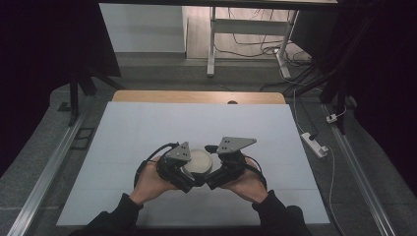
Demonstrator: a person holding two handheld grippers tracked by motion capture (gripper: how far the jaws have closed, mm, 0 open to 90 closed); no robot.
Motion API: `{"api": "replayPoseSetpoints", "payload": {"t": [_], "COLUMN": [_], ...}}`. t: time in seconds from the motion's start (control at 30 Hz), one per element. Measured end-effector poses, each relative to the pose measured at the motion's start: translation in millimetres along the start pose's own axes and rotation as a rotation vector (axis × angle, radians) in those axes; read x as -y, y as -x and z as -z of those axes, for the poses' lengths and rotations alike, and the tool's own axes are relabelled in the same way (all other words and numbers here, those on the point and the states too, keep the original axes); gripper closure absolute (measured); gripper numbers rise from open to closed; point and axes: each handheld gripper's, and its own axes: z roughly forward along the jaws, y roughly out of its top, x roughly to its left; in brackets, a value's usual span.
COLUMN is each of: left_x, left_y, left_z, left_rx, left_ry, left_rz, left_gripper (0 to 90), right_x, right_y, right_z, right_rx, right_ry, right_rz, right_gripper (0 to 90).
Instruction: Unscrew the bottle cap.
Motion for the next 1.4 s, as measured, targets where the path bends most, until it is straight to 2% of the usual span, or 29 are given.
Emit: {"api": "replayPoseSetpoints", "payload": {"t": [0.47, 0.63, 0.87, 1.03, 1.1, 1.17, 1.23, 1.27, 1.33, 1.4], "left_x": [-1.4, -0.8, 0.6, 2.0, 2.7, 3.4, 3.9, 3.6, 3.5, 3.9], "left_y": [2.4, 1.3, 0.1, 1.5, 2.9, 3.3, 2.8, 2.1, 0.8, -1.4], "left_z": [-1.4, -1.4, -0.9, -1.8, -2.6, -3.3, -4.1, -3.8, -3.0, -1.4], "left_rx": [0.045, 0.095, 0.173, 0.247, 0.281, 0.298, 0.283, 0.268, 0.235, 0.177], "left_ry": [-0.006, 0.001, 0.005, -0.001, 0.005, 0.001, 0.001, 0.003, 0.008, 0.009], "left_rz": [-0.024, -0.042, -0.088, -0.149, -0.165, -0.173, -0.173, -0.168, -0.142, -0.11], "left_gripper": [6.9, 6.9, 6.9, 6.9, 6.9, 6.9, 6.9, 6.9, 6.9, 6.9], "right_x": [2.6, 2.1, 2.6, 4.1, 4.9, 6.0, 6.6, 6.7, 6.5, 2.5], "right_y": [-0.2, 0.2, 4.3, 6.7, 7.1, 7.9, 8.7, 8.7, 8.4, 9.4], "right_z": [-5.1, -4.5, -3.0, -3.8, -3.7, -3.7, -4.3, -4.5, -4.1, -1.1], "right_rx": [-0.056, -0.089, -0.183, -0.291, -0.338, -0.382, -0.399, -0.387, -0.346, -0.294], "right_ry": [-0.001, -0.002, -0.004, -0.015, -0.021, -0.017, -0.021, -0.018, 0.006, 0.026], "right_rz": [0.026, 0.037, 0.051, 0.078, 0.094, 0.114, 0.111, 0.107, 0.105, 0.076], "right_gripper": [6.8, 7.4, 7.5, 7.5, 7.4, 7.3, 7.0, 6.4, 1.0, 0.0]}}
